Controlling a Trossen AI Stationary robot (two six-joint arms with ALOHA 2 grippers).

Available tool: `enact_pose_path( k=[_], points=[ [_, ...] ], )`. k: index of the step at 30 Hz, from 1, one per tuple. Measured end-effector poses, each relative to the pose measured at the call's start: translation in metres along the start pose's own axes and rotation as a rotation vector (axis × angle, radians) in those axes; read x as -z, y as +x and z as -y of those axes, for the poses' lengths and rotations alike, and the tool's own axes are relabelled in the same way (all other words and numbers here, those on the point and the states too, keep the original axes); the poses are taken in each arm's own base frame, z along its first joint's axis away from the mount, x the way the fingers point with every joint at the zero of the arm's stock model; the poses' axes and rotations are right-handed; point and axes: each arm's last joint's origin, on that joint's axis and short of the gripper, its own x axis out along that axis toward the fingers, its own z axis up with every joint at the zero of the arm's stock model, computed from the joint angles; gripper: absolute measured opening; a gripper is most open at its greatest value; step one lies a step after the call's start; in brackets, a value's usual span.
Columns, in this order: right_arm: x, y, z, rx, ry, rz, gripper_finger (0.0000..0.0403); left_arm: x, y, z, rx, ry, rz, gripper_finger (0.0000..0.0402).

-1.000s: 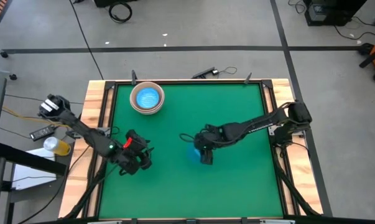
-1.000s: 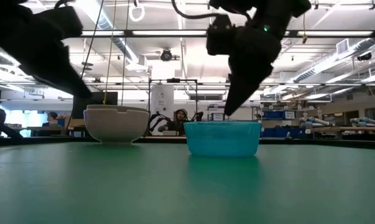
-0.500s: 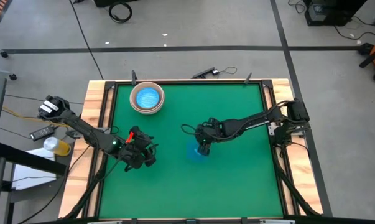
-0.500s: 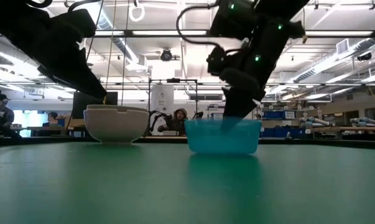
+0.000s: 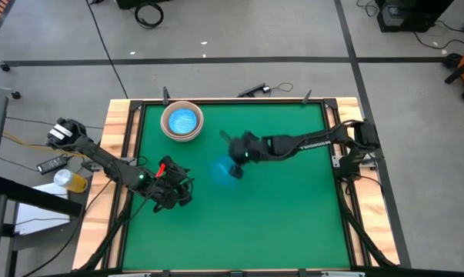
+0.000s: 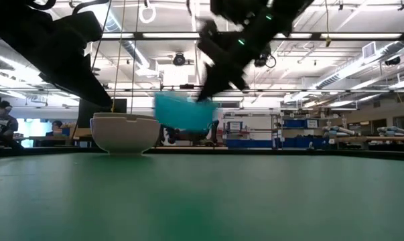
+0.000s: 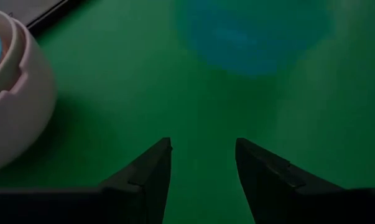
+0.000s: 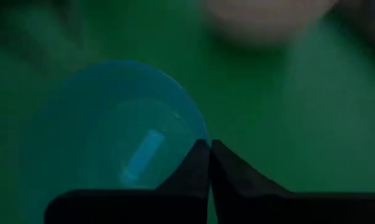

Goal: Nest bowls inside each other
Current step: Stack the blue transparent bowl on top of the blue patterned bowl

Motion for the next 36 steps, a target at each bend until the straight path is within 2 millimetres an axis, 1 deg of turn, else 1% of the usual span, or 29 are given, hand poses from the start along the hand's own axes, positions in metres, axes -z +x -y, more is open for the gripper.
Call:
enact_pose_path(
  k=[3,5,6,8,9,12,14,16,20,23,26,28,31,36],
  points=[
    [-0.039,-0.005,0.013,0.040,0.011,0.219,0.0008,0.000,0.000,0.000,-0.002,0.021,-0.003,0.0181],
    [-0.062,-0.010,0.027,0.032,0.052,0.359,0.0010,0.001,0.000,-0.001,-0.005,0.027,-0.006,0.0181],
    [-0.072,-0.012,0.036,0.009,0.077,0.414,0.0010,0.001,0.000,-0.001,-0.005,0.026,-0.005,0.0181],
    [-0.089,-0.009,0.052,-0.023,0.145,0.515,0.0008,0.001,0.000,-0.001,-0.004,0.025,-0.005,0.0181],
    [-0.094,-0.004,0.060,-0.029,0.175,0.530,0.0007,0.001,0.000,-0.001,-0.004,0.025,-0.004,0.0181],
    [-0.105,0.025,0.078,-0.018,0.230,0.535,0.0006,-0.001,0.002,-0.002,-0.017,0.016,0.001,0.0181],
    [-0.113,0.044,0.082,-0.022,0.249,0.533,0.0006,-0.002,0.002,-0.003,-0.024,0.002,0.003,0.0181],
    [-0.121,0.063,0.083,-0.030,0.255,0.544,0.0007,-0.002,0.003,-0.004,-0.029,-0.001,0.001,0.0181],
    [-0.129,0.095,0.081,-0.028,0.264,0.520,0.0007,-0.002,0.003,-0.004,-0.028,-0.002,0.001,0.0181],
    [-0.129,0.112,0.080,-0.023,0.289,0.469,0.0010,-0.001,0.002,-0.003,-0.028,0.000,-0.003,0.0181],
    [-0.127,0.123,0.081,0.019,0.328,0.413,0.0023,0.001,0.001,-0.004,-0.030,-0.007,-0.014,0.0181],
    [-0.123,0.129,0.082,0.063,0.323,0.364,0.0038,0.003,0.000,-0.004,-0.032,-0.024,-0.019,0.0181],
    [-0.119,0.131,0.083,0.091,0.320,0.326,0.0067,0.004,0.000,-0.005,-0.040,-0.041,-0.026,0.0181],
    [-0.115,0.127,0.084,0.099,0.335,0.252,0.0123,0.004,0.001,-0.006,-0.048,-0.046,-0.029,0.0181]
  ],
)
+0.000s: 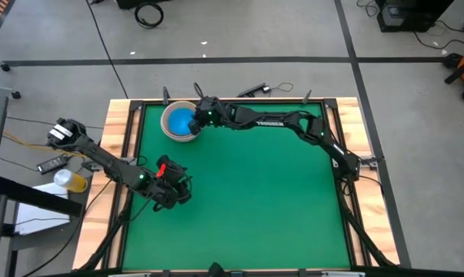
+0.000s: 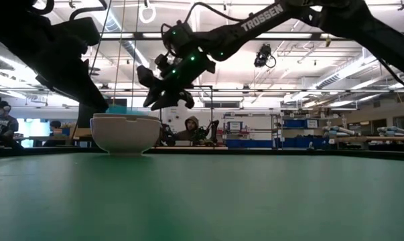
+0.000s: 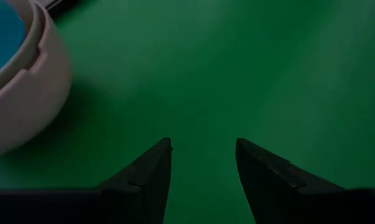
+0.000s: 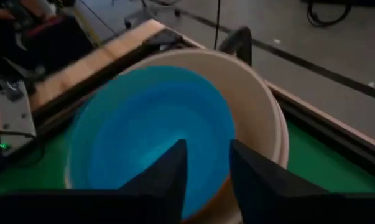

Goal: Nest bowls inside each other
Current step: Stack the blue transparent bowl on top of the blue patterned bowl, then return to Home Position

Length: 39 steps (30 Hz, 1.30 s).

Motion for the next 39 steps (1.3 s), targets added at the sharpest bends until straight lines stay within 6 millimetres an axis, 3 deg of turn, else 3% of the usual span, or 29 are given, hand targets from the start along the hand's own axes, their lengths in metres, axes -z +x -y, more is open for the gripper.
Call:
enact_pose_path(
  k=[4,9,13,18,22,25,29,32,36,39],
  points=[
    [-0.010,-0.016,-0.003,0.004,-0.044,-0.027,0.0163,-0.001,0.002,-0.001,-0.013,-0.001,0.003,0.0181],
    [-0.010,-0.058,-0.020,0.082,-0.192,-0.076,0.0184,0.001,-0.006,-0.002,0.005,-0.023,0.005,0.0181],
    [0.018,-0.096,-0.031,0.073,-0.274,-0.137,0.0182,0.008,-0.027,-0.006,0.009,-0.026,0.068,0.0181],
    [0.058,-0.161,-0.035,-0.044,-0.245,-0.074,0.0172,0.012,-0.049,-0.015,0.013,-0.098,0.181,0.0175],
    [0.102,-0.212,-0.038,-0.294,-0.260,0.000,0.0159,0.013,-0.053,-0.006,0.043,-0.093,0.239,0.0160],
    [0.127,-0.250,-0.037,-0.435,-0.316,0.104,0.0148,0.009,-0.052,0.011,0.092,-0.010,0.288,0.0149],
    [0.154,-0.285,-0.026,-0.451,-0.304,0.156,0.0130,-0.009,-0.049,0.035,0.208,0.087,0.353,0.0138],
    [0.152,-0.308,-0.018,-0.488,-0.150,0.186,0.0119,-0.029,-0.044,0.039,0.269,0.142,0.410,0.0130],
    [0.135,-0.347,-0.012,-0.689,-0.174,0.249,0.0110,-0.061,-0.055,0.017,0.267,0.161,0.533,0.0121],
    [0.126,-0.372,0.001,-0.671,-0.203,0.307,0.0103,-0.081,-0.071,-0.012,0.260,0.107,0.618,0.0117]
  ],
)
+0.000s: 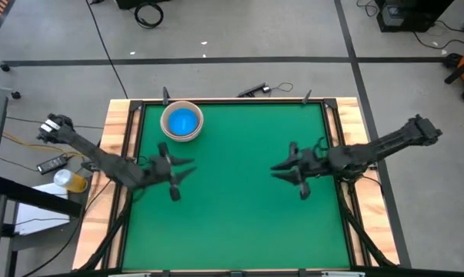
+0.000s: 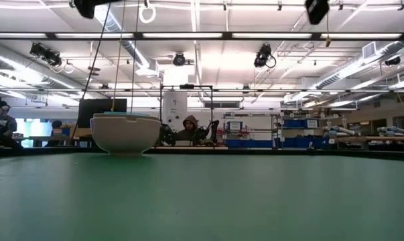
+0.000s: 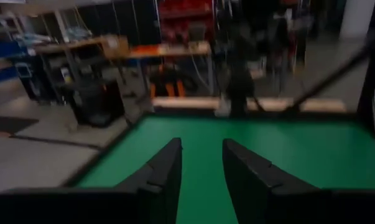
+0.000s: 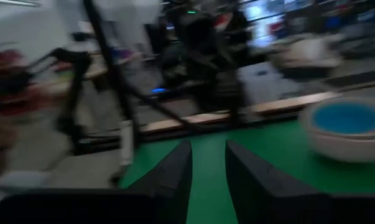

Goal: Nest bowls inside each other
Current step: Return to Home Position

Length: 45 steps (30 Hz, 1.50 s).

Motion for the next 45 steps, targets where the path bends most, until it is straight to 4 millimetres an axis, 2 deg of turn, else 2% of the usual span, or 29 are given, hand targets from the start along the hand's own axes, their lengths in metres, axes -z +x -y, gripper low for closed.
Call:
enact_pose_path(
  k=[3,6,8,10,14,17,21,24,28,33,38,42,45],
  points=[
    [-0.006,-0.025,0.006,0.110,-0.037,-0.017,0.0087,-0.017,-0.017,-0.022,0.000,-0.031,0.069,0.0113],
    [0.000,-0.043,0.012,0.171,-0.040,-0.043,0.0049,-0.020,-0.030,-0.035,0.012,-0.016,0.085,0.0079],
    [0.011,-0.050,0.016,0.151,-0.024,-0.026,0.0016,-0.009,-0.033,-0.039,0.007,-0.009,0.080,0.0039],
    [0.021,-0.054,0.018,0.117,0.015,0.015,0.0011,0.011,-0.032,-0.041,0.000,-0.013,0.058,0.0011],
    [0.040,-0.063,0.024,0.106,0.038,0.040,0.0013,0.049,-0.031,-0.046,0.018,-0.079,0.051,0.0006],
    [0.042,-0.072,0.030,0.118,0.023,0.063,0.0006,0.065,-0.033,-0.053,0.024,-0.122,0.098,0.0002],
    [0.039,-0.086,0.036,0.115,0.008,0.077,0.0007,0.074,-0.035,-0.064,0.044,-0.120,0.144,0.0001],
    [0.044,-0.089,0.040,0.099,-0.018,0.082,0.0004,0.082,-0.036,-0.071,0.066,-0.119,0.160,0.0001],
    [0.047,-0.082,0.045,0.064,0.000,0.138,0.0003,0.092,-0.032,-0.078,0.093,-0.129,0.153,0.0001],
    [0.059,-0.072,0.055,0.097,0.031,0.076,0.0002,0.105,-0.026,-0.086,0.095,-0.185,0.105,0.0000],
    [0.063,-0.068,0.062,0.139,0.061,0.047,0.0005,0.098,-0.027,-0.094,0.043,-0.211,0.104,0.0000],
    [0.048,-0.073,0.060,0.133,0.044,0.075,0.0005,0.077,-0.035,-0.101,0.014,-0.183,-0.005,0.0000],
    [0.044,-0.078,0.060,0.131,0.016,0.092,0.0006,0.074,-0.042,-0.103,0.009,-0.204,-0.022,0.0000]
  ],
)
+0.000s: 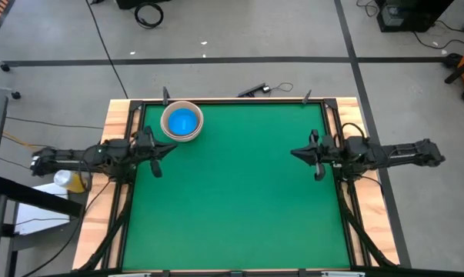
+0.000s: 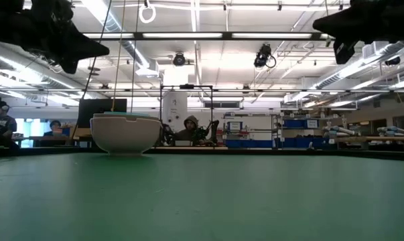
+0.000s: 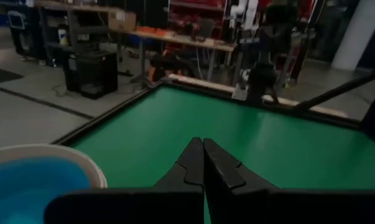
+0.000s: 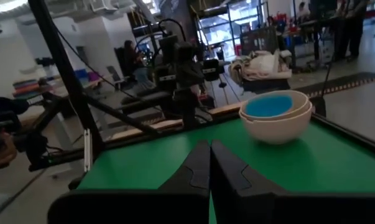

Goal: Nest bowls inside each other
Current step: Return to Home Position

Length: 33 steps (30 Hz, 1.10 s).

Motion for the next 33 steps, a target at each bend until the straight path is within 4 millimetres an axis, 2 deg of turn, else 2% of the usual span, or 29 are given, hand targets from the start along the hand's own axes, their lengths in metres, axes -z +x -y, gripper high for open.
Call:
enact_pose_path(
  k=[2,7,11,16,20,27,33],
  points=[
    [0.005,-0.002,0.001,-0.001,-0.018,0.004,0.0006,0.006,-0.002,0.000,0.012,0.000,0.005,0.0000],
    [0.030,0.000,0.007,0.007,0.038,-0.001,0.0006,0.039,0.000,-0.004,0.009,-0.034,-0.054,0.0000],
    [0.033,0.000,0.008,0.000,0.041,0.002,0.0007,0.050,0.000,-0.006,0.008,-0.071,-0.056,0.0000],
    [0.036,-0.003,0.008,-0.006,-0.040,-0.025,0.0007,0.046,-0.004,-0.007,-0.002,-0.106,0.006,0.0000],
    [0.037,-0.006,0.010,-0.006,-0.033,0.015,0.0007,0.043,-0.009,-0.009,0.001,-0.100,0.052,0.0000],
    [0.059,-0.012,0.015,-0.019,-0.004,0.019,0.0007,0.043,-0.010,-0.005,0.045,-0.088,0.049,0.0000],
    [0.057,-0.016,0.016,-0.020,0.005,0.037,0.0007,0.041,-0.012,-0.001,0.085,-0.046,0.075,0.0000]
  ],
)
